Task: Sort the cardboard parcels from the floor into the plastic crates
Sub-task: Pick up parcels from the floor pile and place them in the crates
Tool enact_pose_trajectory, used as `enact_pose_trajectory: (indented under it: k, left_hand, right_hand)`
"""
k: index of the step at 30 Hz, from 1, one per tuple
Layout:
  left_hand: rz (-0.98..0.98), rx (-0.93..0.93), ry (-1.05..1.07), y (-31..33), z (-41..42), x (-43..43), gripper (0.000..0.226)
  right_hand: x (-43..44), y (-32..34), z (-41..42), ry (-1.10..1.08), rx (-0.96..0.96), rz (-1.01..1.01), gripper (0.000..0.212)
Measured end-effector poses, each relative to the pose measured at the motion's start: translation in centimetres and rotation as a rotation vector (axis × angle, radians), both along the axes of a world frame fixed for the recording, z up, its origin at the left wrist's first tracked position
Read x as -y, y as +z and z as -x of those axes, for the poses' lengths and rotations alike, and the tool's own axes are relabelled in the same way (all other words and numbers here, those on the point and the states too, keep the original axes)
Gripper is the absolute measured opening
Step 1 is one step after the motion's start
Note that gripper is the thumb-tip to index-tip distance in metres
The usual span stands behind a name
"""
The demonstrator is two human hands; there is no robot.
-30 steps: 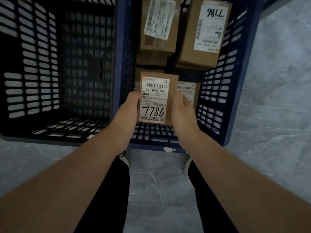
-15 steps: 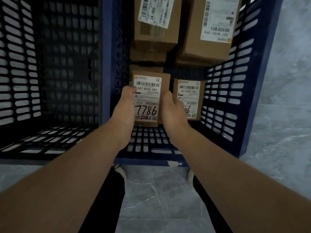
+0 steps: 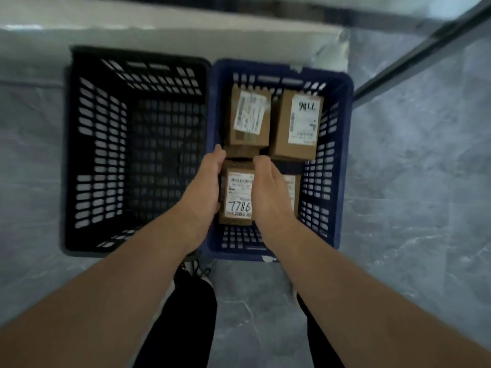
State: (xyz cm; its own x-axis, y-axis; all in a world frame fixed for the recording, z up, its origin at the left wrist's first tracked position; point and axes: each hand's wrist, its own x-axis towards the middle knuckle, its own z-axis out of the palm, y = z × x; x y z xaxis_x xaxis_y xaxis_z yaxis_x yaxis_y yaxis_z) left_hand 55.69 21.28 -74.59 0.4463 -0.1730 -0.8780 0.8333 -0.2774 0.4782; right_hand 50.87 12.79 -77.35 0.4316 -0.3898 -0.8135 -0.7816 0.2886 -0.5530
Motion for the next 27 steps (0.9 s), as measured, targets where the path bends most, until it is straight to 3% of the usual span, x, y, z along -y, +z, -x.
enact_pose_trajectory:
  k: [6,8,11,16,24,27]
  left_hand:
    - [0.06,0.144,0.0,13.2,-4.0,-1.9,0.029]
    - [0.08,0.205,-0.038,16.2,-5.1,-3.0,0.029]
    - [0.129,0.243,-0.03,21.4,-6.9,-4.8,0.055]
    - [0.211,0.346,-0.022,31.5,-8.2,-7.2,0.076]
    - [0.294,0.585,0.103,49.5,-7.8,-10.7,0.077]
    - [0.298,0.651,0.145,55.8,-6.3,-11.6,0.081]
  right_hand:
    - [-1.6,13.8,-3.9,0.004,0.175,0.008,0.033]
    - [-2.6,18.1,-5.2,-0.002,0.242,0.037,0.038]
    - [-4.2,24.9,-7.2,-0.006,0.355,0.089,0.036]
    - [-6.0,35.9,-8.3,0.017,0.455,0.17,0.041]
    - [-9.0,53.8,-6.4,0.116,0.658,0.262,0.032]
    - [-9.6,59.8,-4.9,0.158,0.744,0.274,0.042]
